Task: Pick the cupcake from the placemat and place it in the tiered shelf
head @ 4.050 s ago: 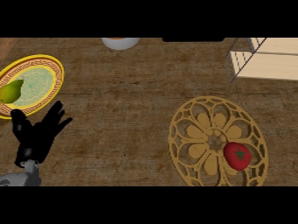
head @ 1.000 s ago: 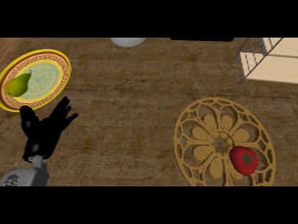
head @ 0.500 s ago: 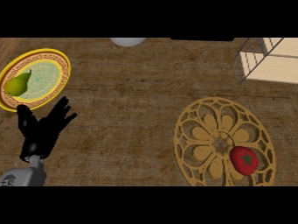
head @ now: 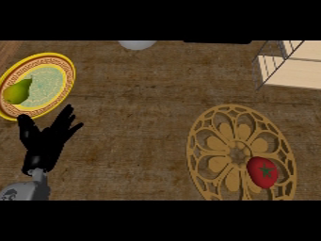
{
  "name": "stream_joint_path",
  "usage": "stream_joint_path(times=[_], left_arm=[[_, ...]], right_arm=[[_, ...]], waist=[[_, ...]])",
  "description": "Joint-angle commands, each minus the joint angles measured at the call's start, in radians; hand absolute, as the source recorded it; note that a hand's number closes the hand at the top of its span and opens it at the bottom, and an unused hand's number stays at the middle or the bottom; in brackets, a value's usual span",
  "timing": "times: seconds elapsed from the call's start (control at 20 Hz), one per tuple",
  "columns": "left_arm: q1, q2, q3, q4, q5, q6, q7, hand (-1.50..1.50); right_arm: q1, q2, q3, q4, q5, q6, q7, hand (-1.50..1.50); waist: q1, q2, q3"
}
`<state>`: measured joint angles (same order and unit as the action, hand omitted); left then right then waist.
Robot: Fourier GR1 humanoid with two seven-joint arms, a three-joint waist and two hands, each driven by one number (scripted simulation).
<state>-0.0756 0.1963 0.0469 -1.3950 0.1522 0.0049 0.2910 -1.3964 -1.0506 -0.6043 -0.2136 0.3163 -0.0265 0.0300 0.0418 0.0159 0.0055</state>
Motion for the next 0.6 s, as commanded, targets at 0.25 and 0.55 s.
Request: stream_joint_path(times=[0.25,0.55], left_arm=[[-0.004,0.01,0.017,0.046,0.003,-0.011,-0.002,0.0],[0.06,-0.015,-0.012,0.022,-0.012,-0.011,-0.029,0.0]], right_arm=[[0.082,-0.199,-0.109,0.049,-0.088,0.075,0.039,-1.5],[0.182,-0.271,-0.153,0.076,-0.13,0.205,-0.023,-1.5]], waist=[[-0.008,0.008,-0.001],[-0.003,0.008,0.002]])
